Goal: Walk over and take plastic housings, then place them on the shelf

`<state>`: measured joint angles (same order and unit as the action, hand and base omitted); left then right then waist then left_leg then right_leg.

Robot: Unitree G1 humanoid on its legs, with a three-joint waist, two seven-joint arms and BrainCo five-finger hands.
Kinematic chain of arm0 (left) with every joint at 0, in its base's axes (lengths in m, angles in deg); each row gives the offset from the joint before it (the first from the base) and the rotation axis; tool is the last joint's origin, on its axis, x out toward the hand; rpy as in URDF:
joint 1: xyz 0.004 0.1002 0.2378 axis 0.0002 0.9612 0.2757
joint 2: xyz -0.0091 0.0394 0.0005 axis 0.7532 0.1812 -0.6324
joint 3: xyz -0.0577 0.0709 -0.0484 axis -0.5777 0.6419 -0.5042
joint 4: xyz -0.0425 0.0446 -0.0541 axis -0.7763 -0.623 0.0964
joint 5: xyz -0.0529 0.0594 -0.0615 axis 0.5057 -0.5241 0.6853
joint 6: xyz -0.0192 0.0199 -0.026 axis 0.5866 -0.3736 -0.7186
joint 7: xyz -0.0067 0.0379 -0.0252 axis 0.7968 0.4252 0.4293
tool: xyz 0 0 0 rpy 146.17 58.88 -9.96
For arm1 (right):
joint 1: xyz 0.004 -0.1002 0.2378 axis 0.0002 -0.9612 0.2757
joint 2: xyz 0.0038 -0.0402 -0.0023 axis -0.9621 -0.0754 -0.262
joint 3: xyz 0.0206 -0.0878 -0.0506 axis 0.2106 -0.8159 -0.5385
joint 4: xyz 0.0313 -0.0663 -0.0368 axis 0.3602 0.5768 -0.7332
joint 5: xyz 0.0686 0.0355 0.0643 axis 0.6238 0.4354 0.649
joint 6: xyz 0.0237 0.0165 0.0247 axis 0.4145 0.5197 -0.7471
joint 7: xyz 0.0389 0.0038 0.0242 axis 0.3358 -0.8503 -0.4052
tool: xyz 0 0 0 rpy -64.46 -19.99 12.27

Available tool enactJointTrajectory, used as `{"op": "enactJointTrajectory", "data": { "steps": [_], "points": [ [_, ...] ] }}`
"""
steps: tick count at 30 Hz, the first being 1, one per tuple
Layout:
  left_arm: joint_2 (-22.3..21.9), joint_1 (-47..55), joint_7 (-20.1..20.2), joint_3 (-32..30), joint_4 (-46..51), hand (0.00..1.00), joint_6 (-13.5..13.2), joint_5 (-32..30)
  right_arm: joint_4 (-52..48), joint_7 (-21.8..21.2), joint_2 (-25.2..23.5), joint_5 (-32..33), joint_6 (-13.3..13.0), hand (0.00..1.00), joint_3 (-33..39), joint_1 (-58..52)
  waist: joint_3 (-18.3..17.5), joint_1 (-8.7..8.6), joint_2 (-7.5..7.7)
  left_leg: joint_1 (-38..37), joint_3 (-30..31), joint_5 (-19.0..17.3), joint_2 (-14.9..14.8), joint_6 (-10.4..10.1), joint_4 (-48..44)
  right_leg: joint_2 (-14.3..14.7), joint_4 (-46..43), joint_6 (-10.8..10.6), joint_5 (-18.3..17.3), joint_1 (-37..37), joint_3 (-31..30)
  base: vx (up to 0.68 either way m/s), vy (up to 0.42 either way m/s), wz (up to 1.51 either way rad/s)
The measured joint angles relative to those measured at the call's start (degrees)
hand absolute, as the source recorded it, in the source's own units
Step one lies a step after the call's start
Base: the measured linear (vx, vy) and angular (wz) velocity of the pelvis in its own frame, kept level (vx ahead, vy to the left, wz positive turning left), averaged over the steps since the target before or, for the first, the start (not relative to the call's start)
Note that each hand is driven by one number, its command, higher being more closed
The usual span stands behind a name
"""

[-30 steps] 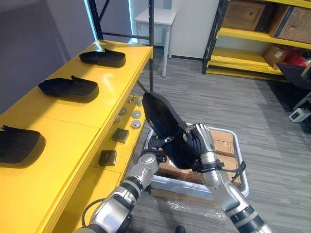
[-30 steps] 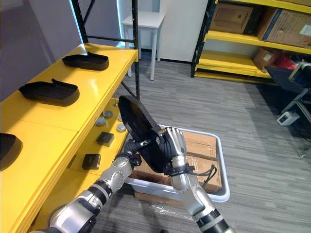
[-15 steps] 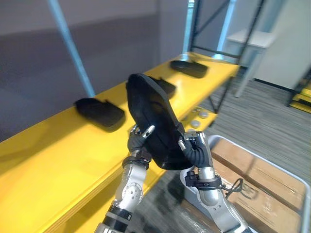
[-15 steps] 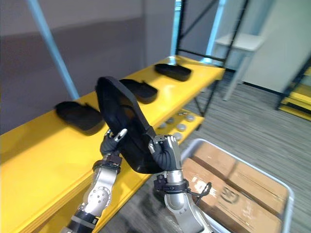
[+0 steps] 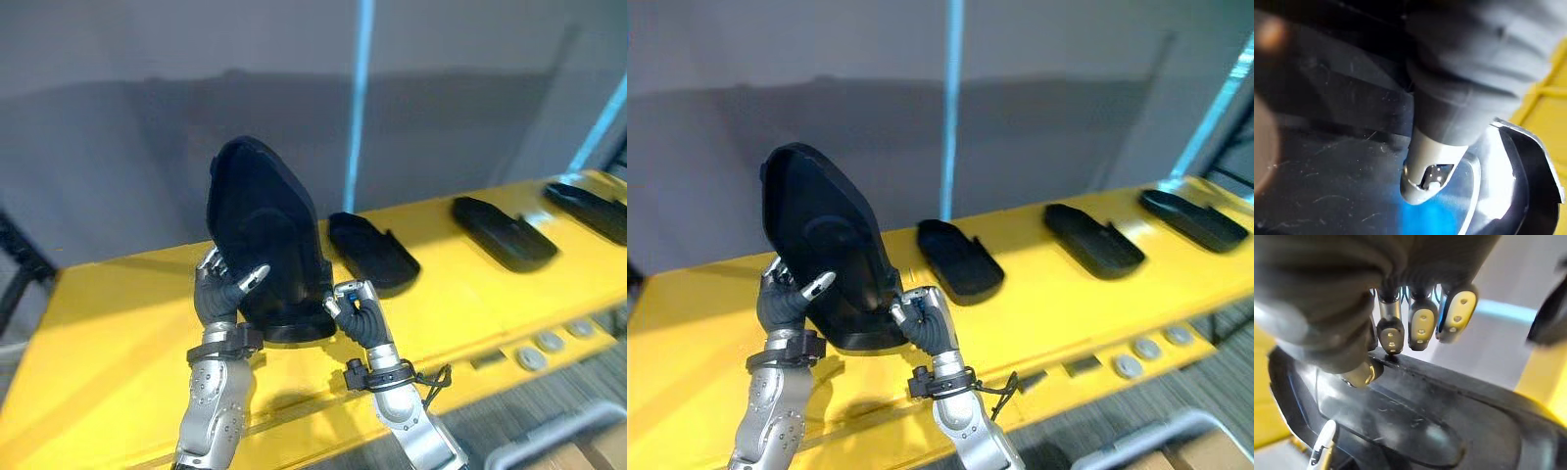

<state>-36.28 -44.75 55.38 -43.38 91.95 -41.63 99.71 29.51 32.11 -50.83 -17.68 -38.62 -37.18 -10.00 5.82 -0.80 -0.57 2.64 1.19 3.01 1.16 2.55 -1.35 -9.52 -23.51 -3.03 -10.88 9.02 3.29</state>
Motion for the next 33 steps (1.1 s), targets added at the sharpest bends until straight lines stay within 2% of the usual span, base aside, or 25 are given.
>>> {"op": "enactJointTrajectory", "data": {
  "steps": [1,2,3,5,6,7,8,9,10,11,13,17,20,23,27,33],
  "points": [
    [0.2,0.1,0.1,0.3,0.2,1.00,0.0,-0.4,-0.4,-0.2,0.0,0.0,-0.1,1.00,0.1,-0.7,0.0,0.06,0.60,0.2,1.6,-0.1,0.8,-0.4,-0.2,0.1,2.5,0.6,1.9,-0.1,-1.2,0.08,-0.218,1.46],
    [1.1,0.6,0.4,0.3,0.8,1.00,0.0,-1.2,-0.7,-0.6,-0.5,0.3,-0.2,1.00,0.0,-1.8,0.2,0.27,1.83,0.2,4.0,-0.7,2.6,-1.3,-0.6,-1.4,4.5,-1.7,3.7,-1.0,-0.8,0.10,-0.220,1.07],
    [0.8,2.3,0.5,0.4,1.1,1.00,0.0,-1.9,-0.6,-1.5,-0.1,1.0,-0.2,1.00,-0.1,-2.5,0.2,0.59,0.67,0.5,5.4,-1.4,2.0,-2.4,-0.8,-1.3,7.2,-2.4,3.2,-2.8,0.9,0.09,-0.212,0.88],
    [0.6,3.7,0.5,0.7,2.1,1.00,0.0,-3.1,-0.8,-2.4,0.3,1.6,-0.4,1.00,-0.2,-3.8,-0.3,0.68,-0.48,2.4,6.6,-1.5,0.7,-3.1,-1.0,-0.2,9.3,-1.8,3.6,-3.5,3.6,0.09,-0.200,0.68],
    [0.7,3.4,0.9,0.7,2.1,1.00,0.1,-3.9,-0.9,-3.2,0.3,3.1,-0.8,1.00,-0.1,-4.3,-0.3,-0.01,-0.63,3.8,7.6,-1.1,-0.6,-4.5,-1.0,0.8,11.4,-1.2,4.2,-4.7,6.7,0.10,-0.205,0.87],
    [0.7,3.2,1.0,0.8,2.1,1.00,0.2,-3.9,-1.0,-3.6,0.3,3.9,-0.9,1.00,0.2,-4.4,-0.3,-0.60,-0.61,4.5,7.0,-1.2,-1.3,-4.8,-1.2,0.9,12.0,-1.0,4.4,-5.2,8.2,0.11,-0.158,1.05],
    [0.7,2.8,1.1,0.8,2.0,1.00,0.4,-3.9,-1.4,-4.1,0.3,4.3,-0.9,1.00,0.8,-4.6,-0.3,-1.44,-0.59,5.6,2.5,-1.6,-3.2,-4.8,-1.5,0.9,12.7,-0.8,4.5,-5.7,10.6,0.12,-0.101,1.10],
    [0.4,1.6,1.2,1.3,1.7,1.00,0.7,-3.9,-2.5,-4.4,0.6,5.3,-1.0,0.00,1.3,-5.3,-0.1,-1.62,-0.74,5.9,-9.6,-0.7,-7.4,-4.6,-2.4,0.9,13.0,-0.7,4.5,-6.6,13.1,0.10,-0.073,0.95],
    [0.4,1.5,1.4,1.1,1.6,1.00,0.7,-4.2,-2.7,-4.5,0.8,5.7,-1.0,0.00,1.3,-5.2,0.0,-1.51,-0.89,5.2,-12.8,0.9,-8.4,-5.7,-2.3,0.9,13.0,-0.8,4.4,-7.1,13.2,0.13,-0.033,0.49],
    [0.6,1.7,1.4,0.8,1.5,1.00,0.7,-4.4,-2.7,-4.9,0.8,6.2,-0.9,0.00,1.0,-5.3,0.0,-0.74,-0.74,4.5,-13.9,0.9,-8.3,-5.7,-2.4,0.8,13.0,-0.8,4.4,-7.3,12.8,0.08,0.051,-0.10],
    [1.7,2.4,2.1,-1.0,1.5,1.00,0.7,-4.5,-2.8,-6.8,-0.2,7.5,-0.8,0.00,0.3,-5.3,0.0,0.13,-0.48,3.8,-13.5,-1.2,-8.0,-6.0,-4.0,0.6,13.9,-0.7,4.5,-8.3,11.4,0.07,0.088,-0.21],
    [3.4,3.4,3.4,-3.4,-0.3,1.00,0.7,-6.1,-2.8,-9.7,-1.3,12.0,-0.6,0.00,-0.3,-5.3,-0.3,0.08,-0.36,3.5,-13.7,-1.5,-7.6,-6.3,-3.4,0.7,17.2,-1.4,5.1,-10.0,11.5,0.01,0.025,-0.05],
    [5.1,3.4,4.0,-5.6,-4.9,1.00,1.9,-7.9,-2.8,-10.8,-1.1,15.0,-0.1,0.00,-0.2,-5.5,-0.5,-0.74,-0.35,0.0,-14.0,0.8,-7.1,-6.4,2.0,0.9,18.1,-1.5,5.5,-11.3,11.6,0.00,0.004,-0.02],
    [9.1,1.4,4.0,-8.9,-10.5,1.00,2.6,-8.3,-3.0,-10.8,-1.0,17.5,0.0,0.00,1.8,-5.5,-1.1,-1.33,-0.36,-2.0,-14.8,2.9,-6.8,-6.3,6.3,1.2,18.2,-1.5,6.1,-11.0,11.3,0.00,0.030,-0.10],
    [14.9,-3.2,3.9,-11.2,-18.4,1.00,4.4,-8.9,-4.6,-10.9,-0.9,19.0,1.1,0.00,2.6,-5.5,-1.1,-1.37,-0.41,-1.6,-15.2,3.1,-6.1,-6.0,6.3,0.8,19.2,-1.6,7.2,-10.8,11.3,-0.04,0.057,-0.05],
    [22.4,-11.2,3.9,-12.6,-29.4,1.00,6.6,-11.4,-5.0,-12.0,0.4,22.7,1.2,0.00,2.3,-5.6,-1.2,-1.33,-0.57,0.1,-15.4,3.7,-6.1,-5.6,6.3,1.2,20.3,-1.7,8.0,-9.1,11.0,-0.07,0.019,-0.02]
  ]
}}
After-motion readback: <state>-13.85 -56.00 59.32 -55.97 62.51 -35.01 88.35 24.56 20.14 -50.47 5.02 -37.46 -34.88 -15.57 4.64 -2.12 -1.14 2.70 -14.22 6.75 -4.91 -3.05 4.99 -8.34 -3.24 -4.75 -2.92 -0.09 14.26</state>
